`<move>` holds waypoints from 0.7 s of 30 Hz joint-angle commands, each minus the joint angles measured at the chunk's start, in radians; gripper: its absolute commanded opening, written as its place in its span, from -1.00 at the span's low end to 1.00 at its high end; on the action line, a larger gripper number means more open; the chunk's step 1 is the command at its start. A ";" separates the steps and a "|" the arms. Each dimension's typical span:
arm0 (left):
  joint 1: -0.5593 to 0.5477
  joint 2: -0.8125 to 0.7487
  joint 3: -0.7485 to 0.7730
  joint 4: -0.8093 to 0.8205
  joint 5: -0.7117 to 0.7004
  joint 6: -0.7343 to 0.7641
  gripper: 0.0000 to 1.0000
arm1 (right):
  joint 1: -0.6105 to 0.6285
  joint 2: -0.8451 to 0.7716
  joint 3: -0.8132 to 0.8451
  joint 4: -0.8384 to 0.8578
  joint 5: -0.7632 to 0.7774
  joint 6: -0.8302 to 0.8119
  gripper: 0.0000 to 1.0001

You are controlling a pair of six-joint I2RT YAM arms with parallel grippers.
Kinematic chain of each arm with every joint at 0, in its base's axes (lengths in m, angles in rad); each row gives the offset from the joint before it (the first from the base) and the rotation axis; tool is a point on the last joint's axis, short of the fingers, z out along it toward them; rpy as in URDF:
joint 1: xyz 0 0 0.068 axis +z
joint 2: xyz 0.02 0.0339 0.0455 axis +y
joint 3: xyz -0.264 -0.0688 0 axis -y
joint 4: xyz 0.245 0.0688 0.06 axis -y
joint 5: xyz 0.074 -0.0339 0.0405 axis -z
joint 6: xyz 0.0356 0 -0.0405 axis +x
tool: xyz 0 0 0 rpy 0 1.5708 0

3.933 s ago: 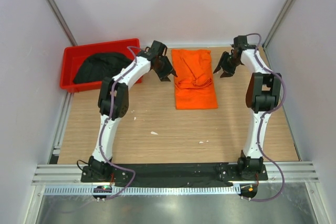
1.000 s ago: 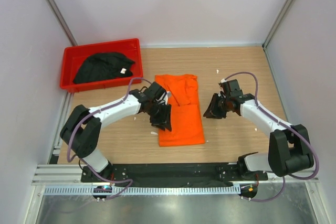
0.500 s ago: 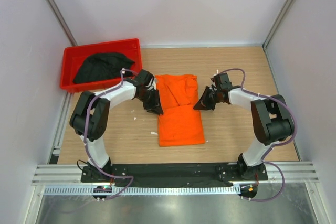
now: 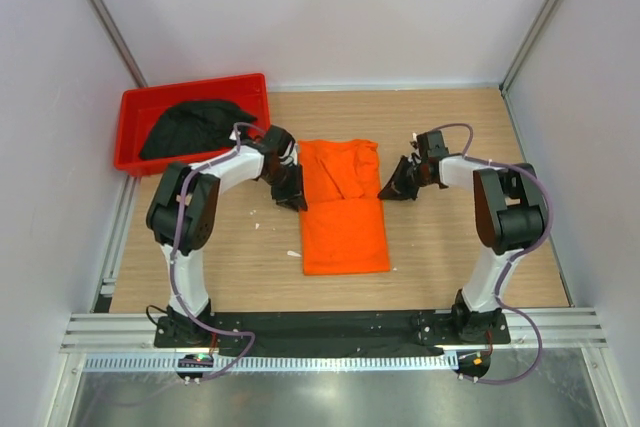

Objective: Fold and stack the t-shirts
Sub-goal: Fold the tshirt

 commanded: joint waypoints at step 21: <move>-0.038 -0.742 -0.856 0.567 0.108 -0.866 0.04 | 0.101 -0.937 -0.640 -0.197 0.158 0.251 0.17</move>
